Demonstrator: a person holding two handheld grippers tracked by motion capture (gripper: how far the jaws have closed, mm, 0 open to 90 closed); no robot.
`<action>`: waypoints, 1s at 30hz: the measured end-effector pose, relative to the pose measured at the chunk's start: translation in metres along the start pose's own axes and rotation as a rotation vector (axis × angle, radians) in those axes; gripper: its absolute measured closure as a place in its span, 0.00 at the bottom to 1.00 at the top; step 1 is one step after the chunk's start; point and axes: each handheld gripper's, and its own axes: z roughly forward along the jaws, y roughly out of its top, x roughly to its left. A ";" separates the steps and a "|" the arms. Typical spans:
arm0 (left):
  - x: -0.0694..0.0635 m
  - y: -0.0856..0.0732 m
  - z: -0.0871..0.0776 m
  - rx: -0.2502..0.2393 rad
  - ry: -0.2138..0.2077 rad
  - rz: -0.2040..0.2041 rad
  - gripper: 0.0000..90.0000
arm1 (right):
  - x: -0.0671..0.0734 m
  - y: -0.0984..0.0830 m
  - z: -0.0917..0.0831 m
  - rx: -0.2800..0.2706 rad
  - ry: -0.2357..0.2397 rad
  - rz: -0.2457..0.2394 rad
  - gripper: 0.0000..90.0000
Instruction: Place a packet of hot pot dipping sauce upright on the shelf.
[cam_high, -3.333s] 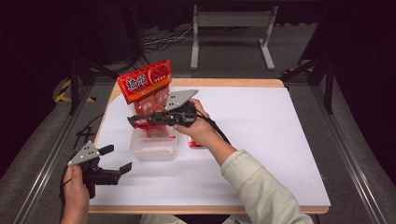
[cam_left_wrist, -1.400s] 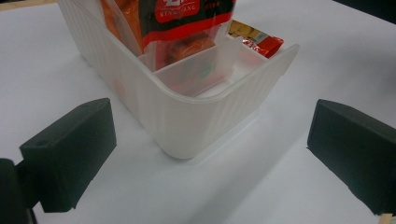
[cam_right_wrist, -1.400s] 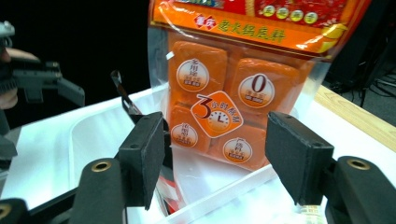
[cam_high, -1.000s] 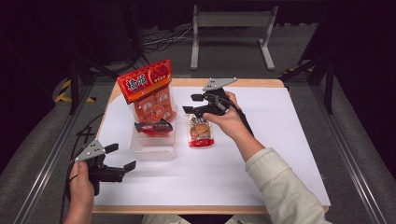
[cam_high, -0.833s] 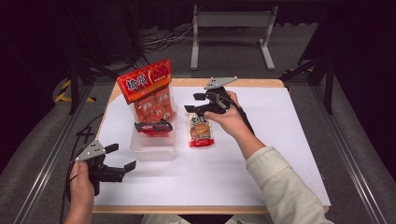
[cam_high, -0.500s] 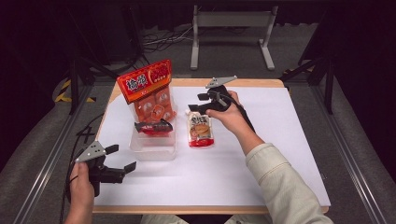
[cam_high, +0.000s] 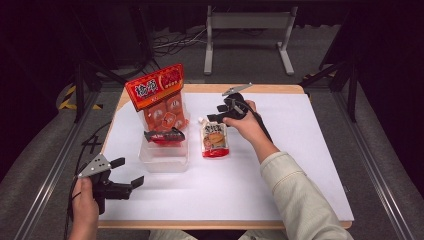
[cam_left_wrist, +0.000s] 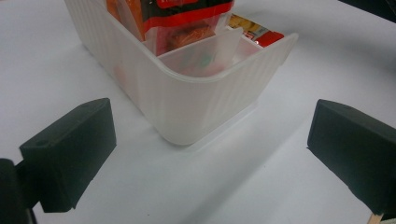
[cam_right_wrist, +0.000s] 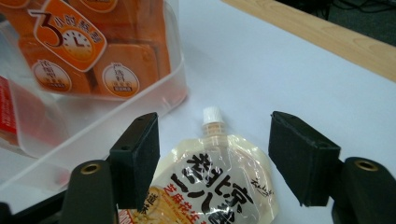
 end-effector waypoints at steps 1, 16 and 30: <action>0.000 0.000 0.000 0.000 0.000 0.000 0.02 | 0.000 0.000 0.000 0.000 0.000 0.000 0.39; -0.001 -0.001 0.002 0.004 -0.005 0.001 0.02 | -0.006 -0.015 0.022 0.112 -0.021 0.037 0.41; -0.001 -0.001 0.002 0.007 -0.009 0.004 0.02 | -0.009 -0.022 0.036 0.156 -0.056 0.019 0.36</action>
